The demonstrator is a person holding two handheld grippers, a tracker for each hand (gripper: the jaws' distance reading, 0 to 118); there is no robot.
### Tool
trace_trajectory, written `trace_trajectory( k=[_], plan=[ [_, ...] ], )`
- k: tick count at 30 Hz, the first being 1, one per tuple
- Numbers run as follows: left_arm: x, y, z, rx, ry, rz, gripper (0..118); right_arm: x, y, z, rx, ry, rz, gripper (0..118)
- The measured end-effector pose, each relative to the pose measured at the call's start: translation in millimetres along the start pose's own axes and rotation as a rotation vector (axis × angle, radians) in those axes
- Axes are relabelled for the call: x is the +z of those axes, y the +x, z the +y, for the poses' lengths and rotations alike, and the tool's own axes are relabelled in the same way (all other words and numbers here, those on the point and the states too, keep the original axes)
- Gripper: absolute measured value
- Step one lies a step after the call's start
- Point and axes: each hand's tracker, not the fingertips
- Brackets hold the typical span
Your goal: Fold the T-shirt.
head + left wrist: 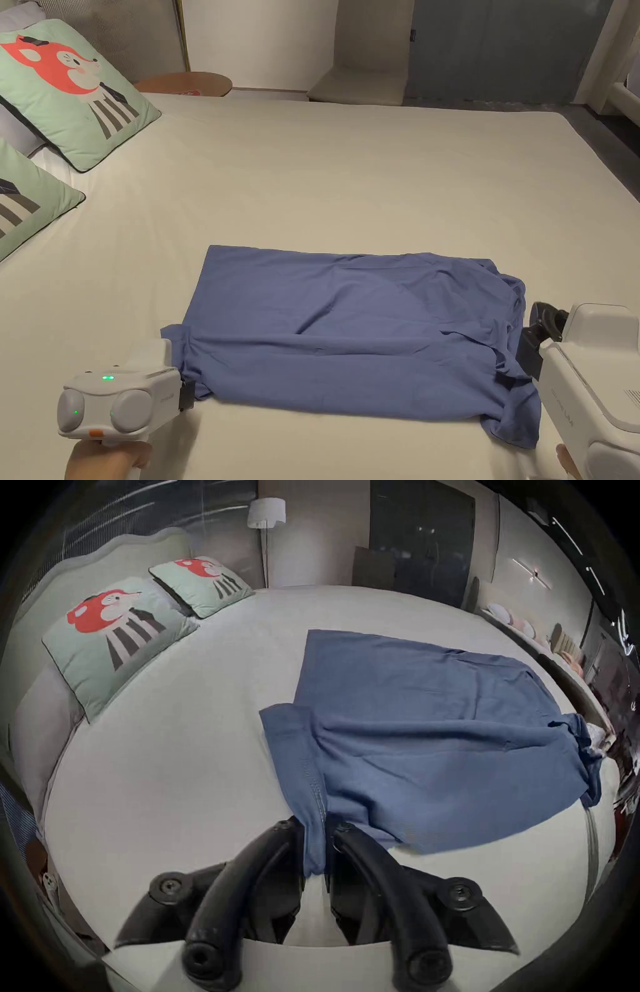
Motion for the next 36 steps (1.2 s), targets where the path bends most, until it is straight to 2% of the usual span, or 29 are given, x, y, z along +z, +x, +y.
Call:
trace_trajectory(
  k=[2,3,4,6,7,8,14,15,16,19,20,23,25,36],
  plan=[
    [9.5,-2.1,3.0,0.010,0.009,-0.011,6,-9.3,10.3,-12.6,-0.024,-0.089,-0.010,3],
    [13.2,-3.6,4.2,0.012,0.019,-0.017,5,-15.4,16.0,-22.4,-0.038,-0.145,-0.022,16],
    [16.1,-4.9,5.4,0.012,0.025,-0.024,5,-21.6,21.4,-31.8,-0.045,-0.212,-0.023,36],
    [12.7,-10.8,7.9,0.017,0.031,-0.034,5,-31.3,30.3,-50.7,-0.088,-0.312,-0.026,87],
    [13.4,-12.0,8.2,0.019,0.034,-0.037,5,-34.8,33.3,-59.5,-0.108,-0.358,-0.031,100],
    [13.6,-13.6,8.1,0.024,0.037,-0.042,5,-37.9,36.2,-70.0,-0.126,-0.375,-0.038,107],
    [15.8,-12.6,5.9,0.026,0.034,-0.053,5,-47.8,39.0,-99.3,-0.129,-0.440,-0.042,103],
    [16.0,-12.0,5.6,0.026,0.033,-0.052,5,-48.7,38.6,-100.7,-0.133,-0.442,-0.038,90],
    [15.9,-11.7,5.3,0.026,0.032,-0.052,5,-49.7,38.8,-101.9,-0.140,-0.441,-0.032,69],
    [15.7,-11.8,6.0,0.025,0.029,-0.048,5,-56.6,40.3,-103.0,-0.163,-0.433,-0.016,36],
    [15.6,-11.9,5.7,0.026,0.028,-0.048,5,-57.8,40.8,-103.3,-0.163,-0.440,-0.020,4],
    [15.2,-14.3,4.7,0.032,0.029,-0.050,5,-53.8,48.2,-101.3,-0.180,-0.422,-0.017,4],
    [16.1,-16.1,3.3,0.034,0.033,-0.051,5,-50.7,51.0,-98.5,-0.141,-0.397,-0.039,4],
    [53.6,-38.5,-12.7,0.046,0.056,-0.081,4,9.5,69.4,-78.8,-0.086,-0.324,-0.030,3]
  ],
)
